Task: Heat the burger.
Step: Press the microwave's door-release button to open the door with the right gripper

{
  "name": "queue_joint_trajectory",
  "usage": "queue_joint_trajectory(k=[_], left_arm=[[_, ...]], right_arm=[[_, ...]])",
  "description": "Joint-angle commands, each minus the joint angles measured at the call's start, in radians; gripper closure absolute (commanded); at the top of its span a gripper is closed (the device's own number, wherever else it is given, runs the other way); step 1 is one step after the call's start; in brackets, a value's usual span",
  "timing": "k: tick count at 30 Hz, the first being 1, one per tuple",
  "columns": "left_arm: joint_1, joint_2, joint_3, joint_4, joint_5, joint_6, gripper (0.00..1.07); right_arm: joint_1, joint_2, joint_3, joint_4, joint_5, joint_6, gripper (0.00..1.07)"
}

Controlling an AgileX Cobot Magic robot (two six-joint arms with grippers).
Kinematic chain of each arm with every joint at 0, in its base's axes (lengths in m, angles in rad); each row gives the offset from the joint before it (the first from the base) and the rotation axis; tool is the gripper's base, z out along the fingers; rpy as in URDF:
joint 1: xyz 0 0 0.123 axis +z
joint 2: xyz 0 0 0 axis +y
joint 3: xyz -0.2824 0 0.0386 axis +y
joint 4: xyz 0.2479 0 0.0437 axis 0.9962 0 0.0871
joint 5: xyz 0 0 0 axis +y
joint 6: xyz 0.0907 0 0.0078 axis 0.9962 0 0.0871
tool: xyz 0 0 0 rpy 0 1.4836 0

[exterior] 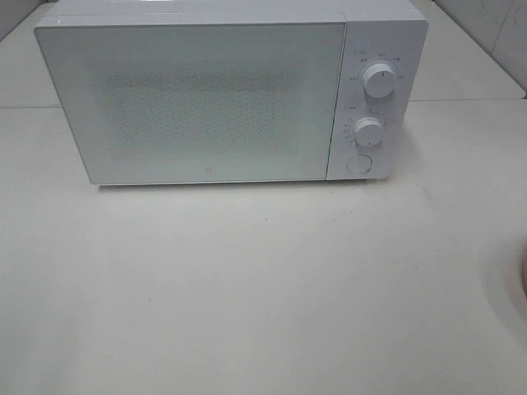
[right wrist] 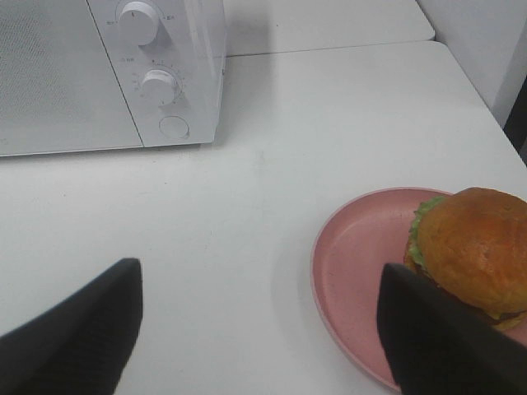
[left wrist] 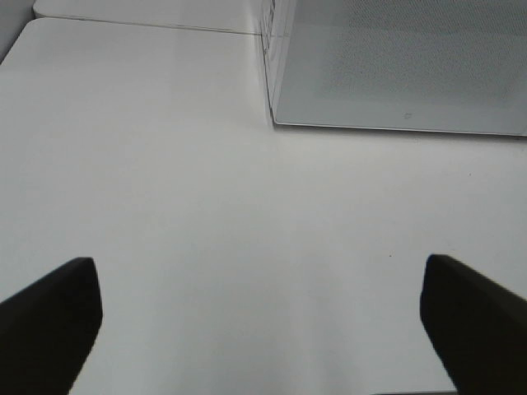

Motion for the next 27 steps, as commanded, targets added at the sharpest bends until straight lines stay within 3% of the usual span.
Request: queue_joint_trajectory(k=[1,16,27], left_arm=[[-0.001,-0.024,0.002,-0.005,-0.015,0.000,0.09],[-0.001,-0.024,0.002,-0.005,-0.015,0.000,0.09],[-0.001,-0.024,0.002,-0.005,-0.015,0.000,0.09]], right_arm=[[-0.002,-0.024,0.001,0.002,-0.009,-0.005,0.31],[-0.002,-0.008,-0.007,0.026,-0.016,-0.002,0.31],[-0.002,0.210,-0.030,0.026,-0.228,-0.017,0.31]])
